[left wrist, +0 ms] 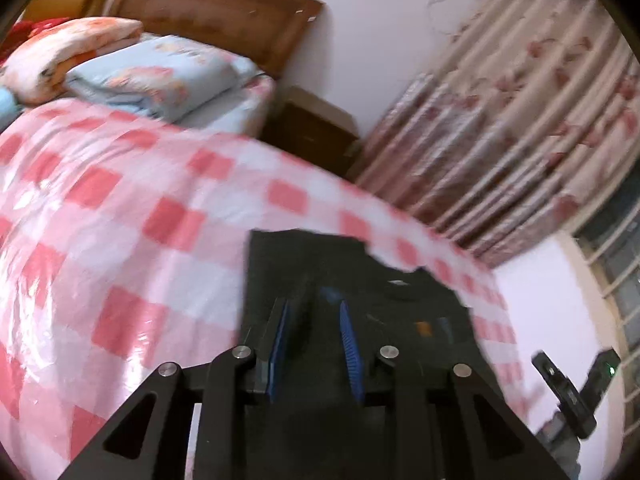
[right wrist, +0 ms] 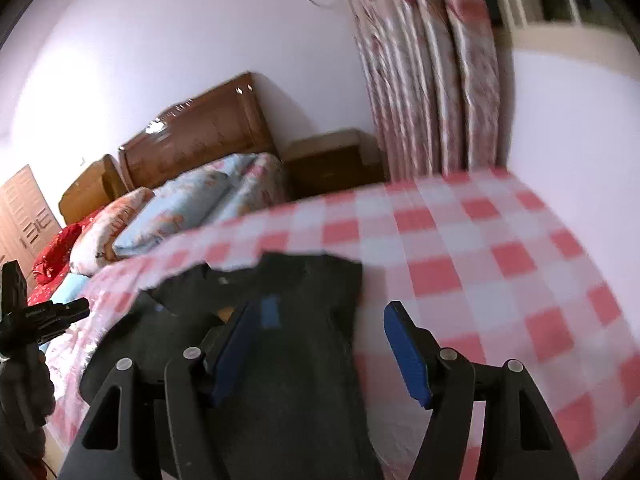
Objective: Fold small clothes
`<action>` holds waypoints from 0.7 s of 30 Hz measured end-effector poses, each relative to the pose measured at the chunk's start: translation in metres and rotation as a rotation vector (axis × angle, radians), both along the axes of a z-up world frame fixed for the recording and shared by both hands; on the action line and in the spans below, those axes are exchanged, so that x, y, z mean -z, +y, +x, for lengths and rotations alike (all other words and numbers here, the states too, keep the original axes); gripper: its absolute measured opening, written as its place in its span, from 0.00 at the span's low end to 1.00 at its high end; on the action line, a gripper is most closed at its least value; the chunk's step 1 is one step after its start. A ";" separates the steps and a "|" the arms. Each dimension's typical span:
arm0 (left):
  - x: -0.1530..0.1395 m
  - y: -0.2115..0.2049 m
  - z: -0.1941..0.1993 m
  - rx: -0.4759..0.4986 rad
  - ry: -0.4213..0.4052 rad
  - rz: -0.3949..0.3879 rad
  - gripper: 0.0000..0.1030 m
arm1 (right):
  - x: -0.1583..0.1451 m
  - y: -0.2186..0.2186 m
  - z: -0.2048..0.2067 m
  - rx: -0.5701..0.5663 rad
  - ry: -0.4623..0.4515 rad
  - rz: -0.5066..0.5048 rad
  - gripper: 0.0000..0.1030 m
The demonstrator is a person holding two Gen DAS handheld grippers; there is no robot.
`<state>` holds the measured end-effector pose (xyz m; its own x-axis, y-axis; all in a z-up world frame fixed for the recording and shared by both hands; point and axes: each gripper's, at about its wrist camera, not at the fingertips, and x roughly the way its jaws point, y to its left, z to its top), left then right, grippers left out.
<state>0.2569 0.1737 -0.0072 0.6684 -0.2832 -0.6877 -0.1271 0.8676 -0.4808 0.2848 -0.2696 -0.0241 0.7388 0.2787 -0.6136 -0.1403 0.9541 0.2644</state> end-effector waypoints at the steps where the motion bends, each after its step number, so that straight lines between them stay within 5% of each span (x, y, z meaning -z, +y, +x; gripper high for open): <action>1: 0.007 0.003 -0.004 -0.018 0.005 0.017 0.25 | 0.011 -0.001 -0.004 -0.004 0.012 -0.007 1.00; 7: 0.042 0.010 -0.041 0.028 -0.001 0.038 0.25 | 0.049 -0.012 -0.019 -0.053 0.040 -0.052 1.00; 21: 0.025 -0.032 -0.015 0.306 -0.047 0.222 0.30 | 0.059 0.031 0.040 -0.342 0.136 -0.232 1.00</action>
